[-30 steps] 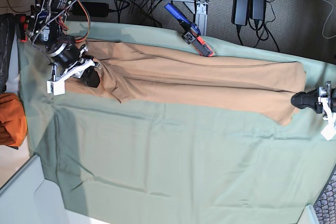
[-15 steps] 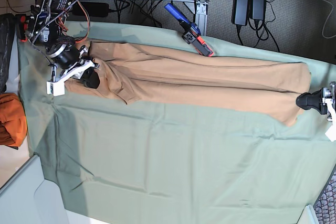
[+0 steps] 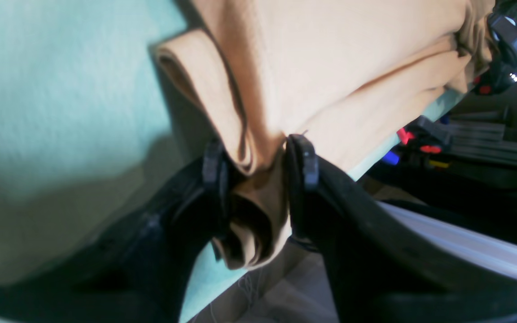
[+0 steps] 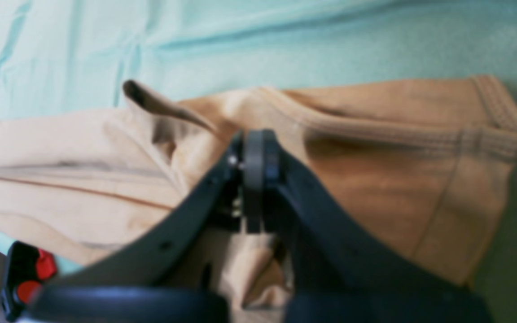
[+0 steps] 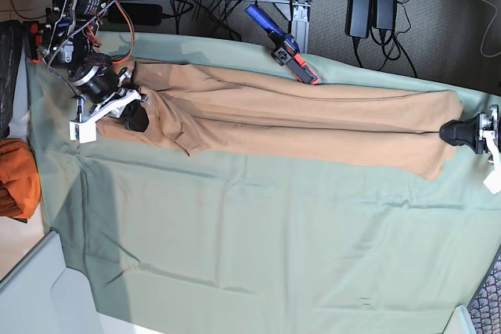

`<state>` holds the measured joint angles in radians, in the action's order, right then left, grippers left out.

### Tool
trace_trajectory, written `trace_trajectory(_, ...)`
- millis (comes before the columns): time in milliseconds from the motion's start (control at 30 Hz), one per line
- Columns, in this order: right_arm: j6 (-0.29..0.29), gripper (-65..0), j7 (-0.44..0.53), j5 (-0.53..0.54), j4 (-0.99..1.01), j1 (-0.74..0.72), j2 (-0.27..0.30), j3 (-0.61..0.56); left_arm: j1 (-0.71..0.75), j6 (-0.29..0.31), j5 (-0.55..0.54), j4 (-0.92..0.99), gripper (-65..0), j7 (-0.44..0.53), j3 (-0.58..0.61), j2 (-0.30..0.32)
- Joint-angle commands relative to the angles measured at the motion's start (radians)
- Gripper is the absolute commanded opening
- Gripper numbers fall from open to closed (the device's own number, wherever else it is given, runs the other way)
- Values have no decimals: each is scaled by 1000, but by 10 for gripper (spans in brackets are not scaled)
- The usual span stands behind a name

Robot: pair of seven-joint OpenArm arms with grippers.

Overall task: Fold the T-shirt properly
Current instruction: 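Hold the collar end with the right gripper and tug the hem end taut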

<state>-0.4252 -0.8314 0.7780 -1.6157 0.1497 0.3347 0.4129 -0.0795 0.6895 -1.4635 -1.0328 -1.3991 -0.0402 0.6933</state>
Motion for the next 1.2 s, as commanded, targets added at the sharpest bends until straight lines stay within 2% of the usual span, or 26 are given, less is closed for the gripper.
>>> trace_trajectory(0, -121, -650, 18, 16, -19, -10, 14, 6, -15, 9, -20, -13, -424, 3, -6, 24)
trace_trajectory(67, -121, -650, 16, 16, -19, -11, 14, 6, -15, 9, -20, -13, -433, 3, -6, 24)
trace_trajectory(100, -121, -650, 16, 16, -19, -11, 14, 6, -15, 9, -20, -13, -462, 3, -6, 24)
trace_trajectory(167, -121, -650, 16, 16, -19, -11, 14, 6, -15, 9, -20, -13, -602, 3, -6, 21)
trace_trajectory(200, -121, -650, 16, 16, -19, -11, 14, 6, -15, 9, -20, -13, -650, 3, -6, 19)
trace_trajectory(400, -121, -650, 16, 33, -19, -11, 14, 7, -29, 9, -20, -13, -650, 3, -7, 16)
trace_trajectory(667, -121, -650, 16, 46, -58, -11, 14, 54, -138, 9, -20, -13, -650, 3, -7, 16)
trace_trajectory(800, -121, -650, 16, 45, -77, -11, 14, 92, -181, 9, 87, -13, -650, 3, -7, 16)
trace_trajectory(933, -121, -650, 13, 46, -77, -11, 14, 112, -222, 9, 192, -13, -650, 68, -6, 16)
trace_trajectory(1167, -121, -650, 11, 52, -77, -11, 14, 113, -261, 9, 285, -2, -650, 125, -6, 16)
